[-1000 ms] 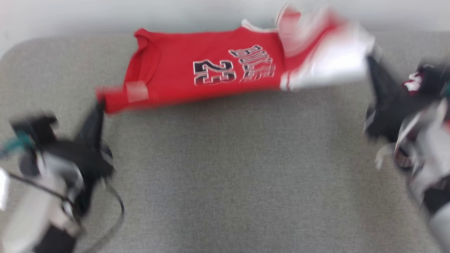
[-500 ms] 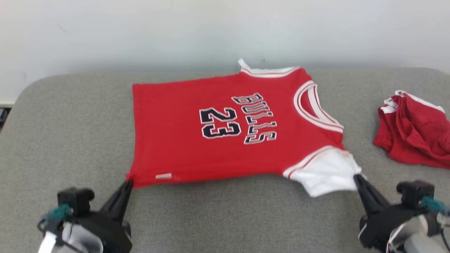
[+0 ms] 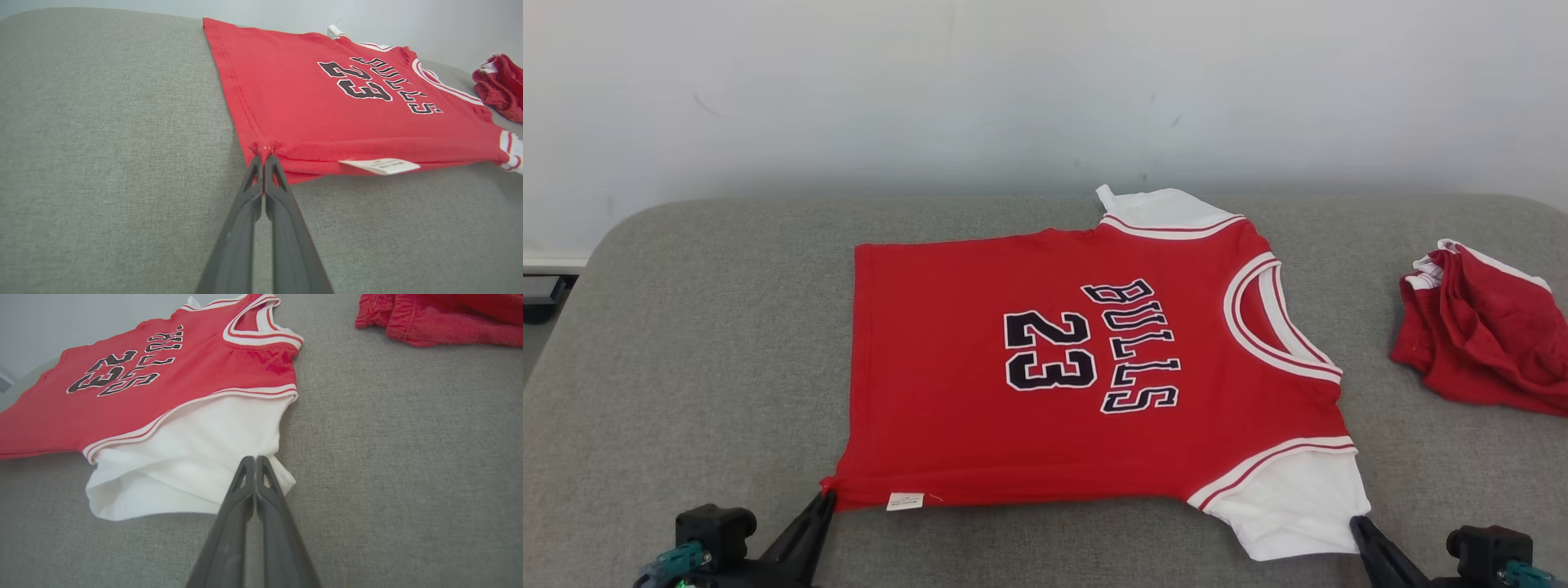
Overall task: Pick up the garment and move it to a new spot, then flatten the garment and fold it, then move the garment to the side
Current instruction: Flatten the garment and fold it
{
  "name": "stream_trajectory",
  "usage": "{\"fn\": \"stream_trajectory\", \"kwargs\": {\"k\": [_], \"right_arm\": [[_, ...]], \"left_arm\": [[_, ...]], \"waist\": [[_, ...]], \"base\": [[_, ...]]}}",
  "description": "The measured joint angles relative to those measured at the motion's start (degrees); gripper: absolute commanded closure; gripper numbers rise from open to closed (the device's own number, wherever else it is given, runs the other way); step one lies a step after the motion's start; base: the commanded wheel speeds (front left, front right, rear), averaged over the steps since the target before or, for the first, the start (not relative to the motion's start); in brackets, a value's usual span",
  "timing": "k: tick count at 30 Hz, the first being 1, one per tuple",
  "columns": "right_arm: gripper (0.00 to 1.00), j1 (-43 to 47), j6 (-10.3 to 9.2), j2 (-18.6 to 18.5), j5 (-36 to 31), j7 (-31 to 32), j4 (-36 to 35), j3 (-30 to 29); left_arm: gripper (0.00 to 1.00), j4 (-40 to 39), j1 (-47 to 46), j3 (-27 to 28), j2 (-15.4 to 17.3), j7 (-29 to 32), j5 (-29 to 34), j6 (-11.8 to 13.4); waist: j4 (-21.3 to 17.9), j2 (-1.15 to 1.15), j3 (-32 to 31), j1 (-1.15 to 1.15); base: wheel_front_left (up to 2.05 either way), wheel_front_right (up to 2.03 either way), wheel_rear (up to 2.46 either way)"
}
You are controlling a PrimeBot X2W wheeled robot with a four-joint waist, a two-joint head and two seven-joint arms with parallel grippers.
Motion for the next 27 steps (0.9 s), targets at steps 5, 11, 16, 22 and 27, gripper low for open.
{"fn": "stream_trajectory", "kwargs": {"k": [5, 11, 16, 22, 27], "right_arm": [[1.00, 3.1, -1.20, 0.1, 0.9, 0.9, -2.3, -0.5], [1.00, 7.4, -2.23, 0.7, 2.1, 2.0, -4.7, -0.4], [1.00, 8.1, -3.26, 1.4, 2.6, 3.6, -6.6, -0.1], [1.00, 9.9, -4.25, 1.4, 3.0, 5.6, -8.2, 0.5], [1.00, 10.4, -4.83, 1.0, 3.2, 7.7, -9.8, 0.7]], "left_arm": [[1.00, 0.5, 0.3, -0.9, 0.9, 0.0, 1.5, 0.8], [1.00, 0.9, 0.9, -1.6, 1.1, 0.1, 2.2, 1.9], [1.00, 1.5, 1.7, -2.2, 1.2, 0.7, 3.3, 2.6], [1.00, 2.4, 1.6, -2.6, 1.2, 1.4, 3.6, 3.1], [1.00, 3.3, 1.6, -3.1, 1.5, 2.0, 4.8, 3.9]], "waist": [[0.3, 0.00, -0.3, 0.00], [0.9, 0.00, -1.3, 0.00], [1.0, 0.00, -1.4, 0.00], [1.2, 0.00, -1.1, 0.01], [1.4, 0.00, -0.6, 0.01]], "base": [[0.00, 0.00, 0.00], [0.00, 0.00, 0.00], [0.00, 0.00, 0.00], [0.00, 0.00, 0.00], [0.00, 0.00, 0.00]]}}
